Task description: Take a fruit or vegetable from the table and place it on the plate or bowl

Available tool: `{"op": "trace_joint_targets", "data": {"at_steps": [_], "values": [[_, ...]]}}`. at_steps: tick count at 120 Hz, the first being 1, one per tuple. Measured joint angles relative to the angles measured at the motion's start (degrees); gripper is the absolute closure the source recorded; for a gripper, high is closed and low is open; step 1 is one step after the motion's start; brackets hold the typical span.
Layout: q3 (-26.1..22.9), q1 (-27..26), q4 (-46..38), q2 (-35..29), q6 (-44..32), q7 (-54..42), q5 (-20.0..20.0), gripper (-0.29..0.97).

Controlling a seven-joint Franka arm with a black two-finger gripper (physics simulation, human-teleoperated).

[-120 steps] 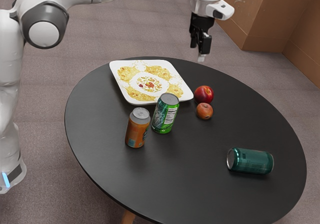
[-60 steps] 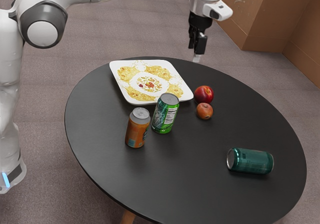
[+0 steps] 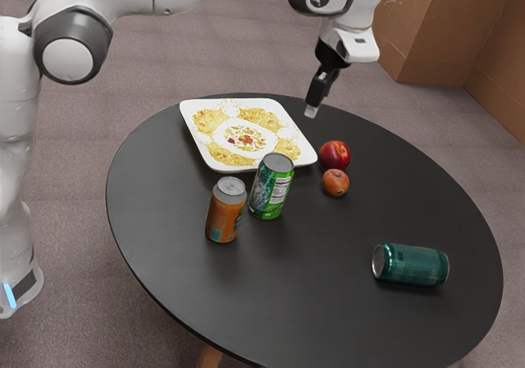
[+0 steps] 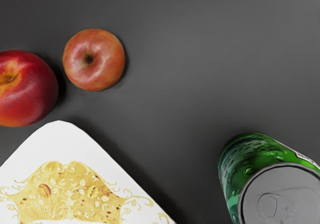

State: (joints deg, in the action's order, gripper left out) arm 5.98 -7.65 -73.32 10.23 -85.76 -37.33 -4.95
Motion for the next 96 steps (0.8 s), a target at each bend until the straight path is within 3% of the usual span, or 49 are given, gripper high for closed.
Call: {"op": "trace_joint_targets", "data": {"at_steps": [42,96], "values": [[-2.90,-0.14,-5.86,-0.52,-6.79,-11.73,3.46,0.00],[-3.92,0.72,-9.66,0.98,-14.12,-19.79,3.31,0.00]]}}
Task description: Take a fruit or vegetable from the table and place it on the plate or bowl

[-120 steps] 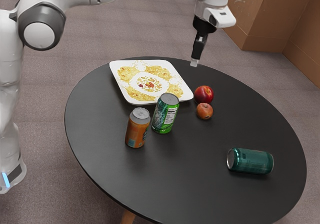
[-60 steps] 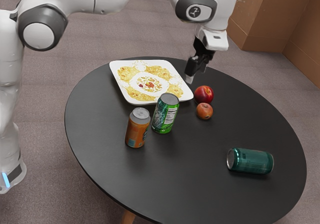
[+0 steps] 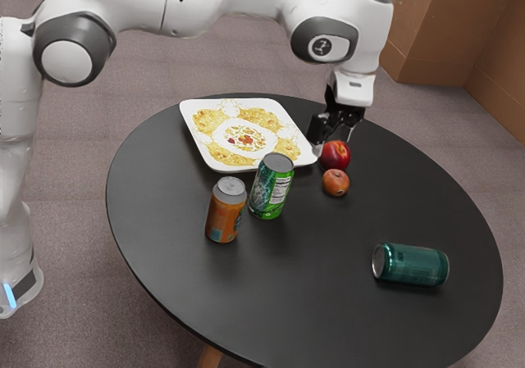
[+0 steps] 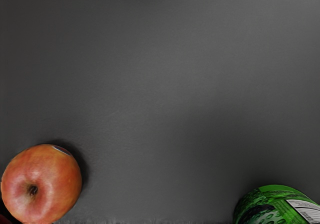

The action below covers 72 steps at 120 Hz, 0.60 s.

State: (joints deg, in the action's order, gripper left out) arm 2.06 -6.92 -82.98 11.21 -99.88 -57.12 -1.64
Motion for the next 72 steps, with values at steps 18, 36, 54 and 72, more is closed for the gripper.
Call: {"op": "trace_joint_targets", "data": {"at_steps": [18,36,54,72], "values": [[0.13,1.88,0.31,2.27,-2.97,-1.73,-0.08,0.00],[0.09,2.17,0.82,3.80,-5.53,-3.13,-0.07,0.00],[0.20,3.34,0.82,5.63,-7.22,-4.30,-0.13,0.00],[0.22,4.38,0.79,7.44,-8.08,-5.23,-0.06,0.00]]}}
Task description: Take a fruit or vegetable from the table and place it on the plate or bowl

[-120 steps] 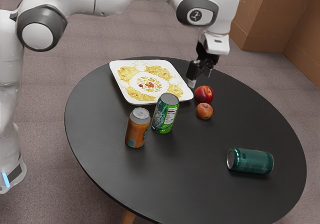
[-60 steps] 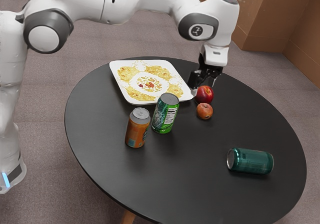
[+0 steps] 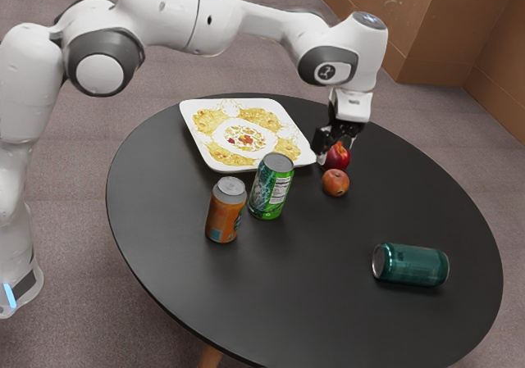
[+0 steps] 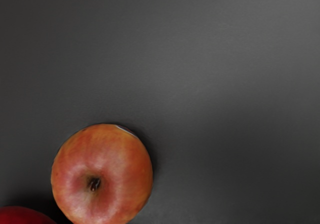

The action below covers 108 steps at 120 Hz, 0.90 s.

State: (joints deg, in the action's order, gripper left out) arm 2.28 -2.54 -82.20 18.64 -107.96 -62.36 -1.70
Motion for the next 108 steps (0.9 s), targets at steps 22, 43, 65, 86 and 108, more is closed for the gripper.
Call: {"op": "trace_joint_targets", "data": {"at_steps": [22,43,65,86,108], "values": [[0.00,1.28,0.00,1.58,-0.50,-0.76,0.25,0.00],[-0.05,1.52,0.01,2.73,-1.23,-1.29,0.80,0.00],[-0.16,1.49,0.01,2.96,-3.35,-1.75,3.23,0.00],[-0.02,2.08,-0.12,4.26,-5.67,-2.17,4.09,0.00],[0.00,2.35,-0.15,5.53,-7.65,-2.55,4.27,0.00]]}}
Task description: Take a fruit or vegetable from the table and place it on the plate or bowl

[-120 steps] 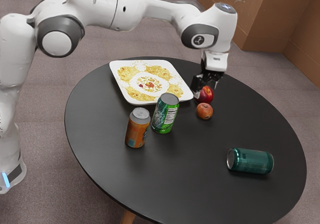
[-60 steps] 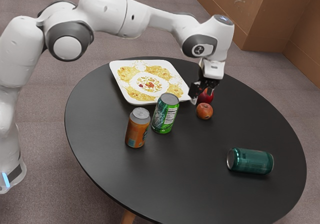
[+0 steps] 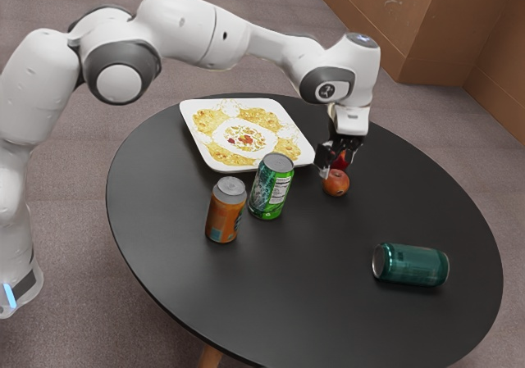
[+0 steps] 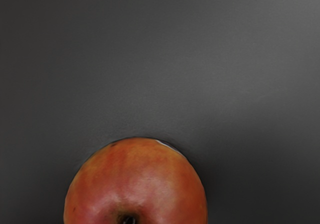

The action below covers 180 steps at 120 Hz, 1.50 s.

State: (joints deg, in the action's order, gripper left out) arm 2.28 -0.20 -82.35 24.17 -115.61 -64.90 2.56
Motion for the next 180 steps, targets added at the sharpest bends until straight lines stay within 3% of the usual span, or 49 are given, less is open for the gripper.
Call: {"op": "trace_joint_targets", "data": {"at_steps": [123,134,157,180], "values": [[-0.09,-0.05,0.23,4.87,-4.16,-0.97,0.79,0.01],[-0.09,-0.01,0.23,4.94,-4.26,-0.97,0.92,0.05],[-0.01,0.02,0.23,4.88,-4.41,-0.83,1.78,0.27],[0.06,0.09,0.23,4.73,-4.54,-0.39,2.46,0.35]]}}
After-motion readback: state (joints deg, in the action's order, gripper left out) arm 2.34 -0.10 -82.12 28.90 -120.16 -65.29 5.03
